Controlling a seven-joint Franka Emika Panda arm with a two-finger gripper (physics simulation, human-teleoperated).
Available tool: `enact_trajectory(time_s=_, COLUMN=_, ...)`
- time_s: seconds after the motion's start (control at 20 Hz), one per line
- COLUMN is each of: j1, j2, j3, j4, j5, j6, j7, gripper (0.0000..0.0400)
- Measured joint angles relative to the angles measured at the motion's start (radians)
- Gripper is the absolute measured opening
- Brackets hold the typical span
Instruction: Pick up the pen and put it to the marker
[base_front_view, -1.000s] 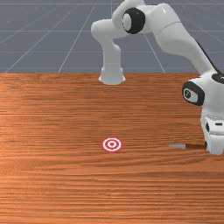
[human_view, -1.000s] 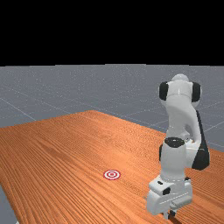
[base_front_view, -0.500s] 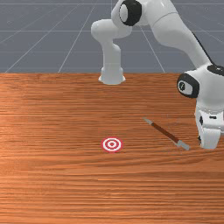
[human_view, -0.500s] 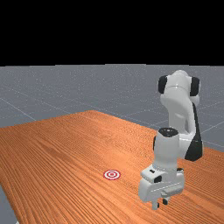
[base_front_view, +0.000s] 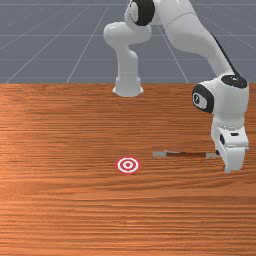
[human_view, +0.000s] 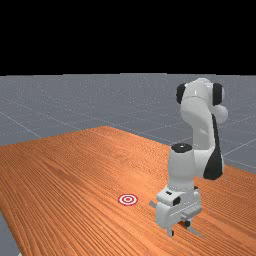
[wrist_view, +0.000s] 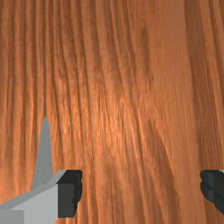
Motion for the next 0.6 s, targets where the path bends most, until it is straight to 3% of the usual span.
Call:
enact_trajectory(time_s=0.15, j1=-0.074, j2=-0.05, j3=0.011, j4=-0.094, j5=0.007, j6=0.038, j7=-0.091, gripper=0.04)
enact_trajectory(time_s=0.25, j1=-0.079, j2=-0.065, j3=-0.014, j4=-0.121, j5=0.021, j6=0.057, j7=-0.033, gripper=0.04)
enact_trajectory(time_s=0.55, j1=-0.193, j2=-0.11, j3=0.021, j4=-0.204, j5=0.023, j6=0.08, j7=-0.221, gripper=0.04)
enact_trajectory(time_s=0.6, j1=-0.144, j2=-0.122, j3=-0.045, j4=-0.22, j5=0.003, j6=0.083, j7=-0.093, gripper=0.04)
